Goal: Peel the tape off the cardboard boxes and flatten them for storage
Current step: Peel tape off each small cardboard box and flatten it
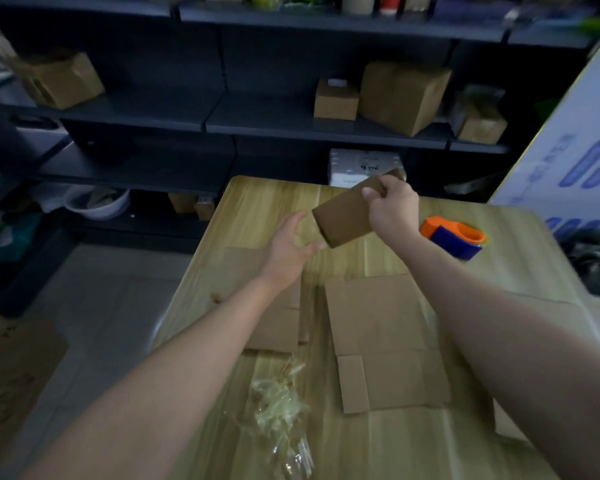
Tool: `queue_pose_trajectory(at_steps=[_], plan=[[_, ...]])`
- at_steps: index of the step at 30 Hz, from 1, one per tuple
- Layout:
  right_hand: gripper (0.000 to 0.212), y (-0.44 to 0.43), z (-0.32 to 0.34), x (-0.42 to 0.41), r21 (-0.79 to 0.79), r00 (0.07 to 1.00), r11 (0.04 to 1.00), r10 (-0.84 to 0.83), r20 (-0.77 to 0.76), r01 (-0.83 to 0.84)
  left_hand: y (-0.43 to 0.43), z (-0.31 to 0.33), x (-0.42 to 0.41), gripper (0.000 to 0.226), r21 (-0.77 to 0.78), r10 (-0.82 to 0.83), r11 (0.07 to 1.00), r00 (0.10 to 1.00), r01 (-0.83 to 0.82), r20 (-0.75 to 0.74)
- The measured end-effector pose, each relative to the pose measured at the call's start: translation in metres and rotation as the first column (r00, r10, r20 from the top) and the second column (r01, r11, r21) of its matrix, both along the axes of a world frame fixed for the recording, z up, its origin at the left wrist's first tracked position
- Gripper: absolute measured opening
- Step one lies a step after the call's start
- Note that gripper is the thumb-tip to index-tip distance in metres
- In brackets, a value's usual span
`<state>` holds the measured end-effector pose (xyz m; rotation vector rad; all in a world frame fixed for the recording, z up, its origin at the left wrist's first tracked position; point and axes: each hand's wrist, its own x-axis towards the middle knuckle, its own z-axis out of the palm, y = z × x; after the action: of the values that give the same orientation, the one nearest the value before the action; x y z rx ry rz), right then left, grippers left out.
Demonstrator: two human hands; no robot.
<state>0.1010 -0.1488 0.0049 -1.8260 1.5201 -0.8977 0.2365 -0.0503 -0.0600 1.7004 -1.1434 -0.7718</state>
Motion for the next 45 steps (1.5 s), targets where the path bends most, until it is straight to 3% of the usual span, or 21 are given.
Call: queue_pose_trajectory(at_steps=[3, 4, 7, 10, 12, 15, 18, 21, 26, 28, 31, 35, 38, 41, 45], plan=[[0.043, 0.009, 0.021, -0.017, 0.019, 0.998, 1.000, -0.013, 0.059, 0.012, -0.002, 0.019, -0.021, 0.080, 0.047, 0.084, 0.996, 0.996, -0.082, -0.042], [0.043, 0.013, 0.026, -0.021, 0.029, 0.997, 0.999, -0.019, 0.078, 0.016, -0.001, 0.022, -0.025, 0.071, 0.060, 0.129, 0.990, 0.989, -0.125, -0.070], [0.040, 0.023, 0.033, -0.036, 0.050, 0.991, 0.998, -0.044, 0.127, 0.038, 0.006, 0.029, -0.031, 0.017, -0.013, 0.148, 0.988, 0.978, -0.151, -0.146], [0.041, 0.036, 0.034, -0.047, 0.090, 0.993, 0.996, -0.036, 0.116, 0.025, 0.018, 0.035, -0.034, 0.031, -0.033, 0.106, 0.993, 0.967, -0.117, -0.231], [0.057, 0.045, 0.030, -0.053, 0.126, 1.000, 0.992, -0.016, -0.015, 0.018, 0.026, 0.040, -0.034, 0.029, -0.018, 0.068, 0.997, 0.958, -0.076, -0.277], [0.100, 0.062, 0.020, -0.054, 0.064, 0.923, 0.998, 0.008, -0.385, 0.018, 0.033, 0.043, -0.027, 0.026, 0.026, 0.050, 0.999, 0.970, -0.045, -0.237], [0.124, 0.084, 0.011, -0.042, 0.092, 0.808, 0.969, 0.241, -0.537, -0.228, 0.040, 0.046, -0.018, 0.025, 0.054, 0.046, 0.998, 0.981, -0.036, -0.186], [0.135, 0.103, -0.005, -0.026, 0.203, 0.649, 0.889, 0.441, -0.620, -0.410, 0.049, 0.051, -0.016, 0.023, 0.054, -0.001, 0.998, 0.976, 0.014, -0.218], [0.128, 0.118, -0.022, -0.004, 0.149, 0.664, 0.917, 0.374, -0.647, -0.371, 0.062, 0.053, -0.004, 0.030, 0.071, -0.064, 0.993, 0.947, 0.091, -0.316], [0.117, 0.118, -0.022, -0.002, 0.104, 0.720, 0.924, 0.353, -0.597, -0.367, 0.066, 0.050, 0.002, 0.025, 0.069, -0.091, 0.990, 0.927, 0.124, -0.363], [0.108, 0.119, -0.023, -0.007, 0.133, 0.855, 0.928, 0.373, -0.360, -0.349, 0.071, 0.044, 0.019, 0.022, 0.060, -0.053, 0.995, 0.927, 0.081, -0.371], [0.101, 0.120, -0.027, -0.027, 0.186, 0.944, 0.934, 0.322, -0.072, -0.305, 0.075, 0.037, 0.052, 0.021, 0.076, 0.093, 0.994, 0.979, -0.080, -0.183], [0.098, 0.122, -0.030, -0.041, 0.227, 0.948, 0.927, 0.314, -0.042, -0.297, 0.079, 0.034, 0.065, 0.015, 0.089, 0.233, 0.970, 0.970, -0.226, -0.076], [0.097, 0.121, -0.035, -0.061, 0.276, 0.963, 0.929, 0.266, -0.036, -0.246, 0.082, 0.030, 0.082, 0.008, 0.112, 0.427, 0.901, 0.901, -0.418, -0.071], [0.102, 0.120, -0.035, -0.080, 0.349, 0.972, 0.912, 0.235, -0.018, -0.214, 0.085, 0.023, 0.097, 0.013, 0.145, 0.513, 0.854, 0.854, -0.499, -0.084]])
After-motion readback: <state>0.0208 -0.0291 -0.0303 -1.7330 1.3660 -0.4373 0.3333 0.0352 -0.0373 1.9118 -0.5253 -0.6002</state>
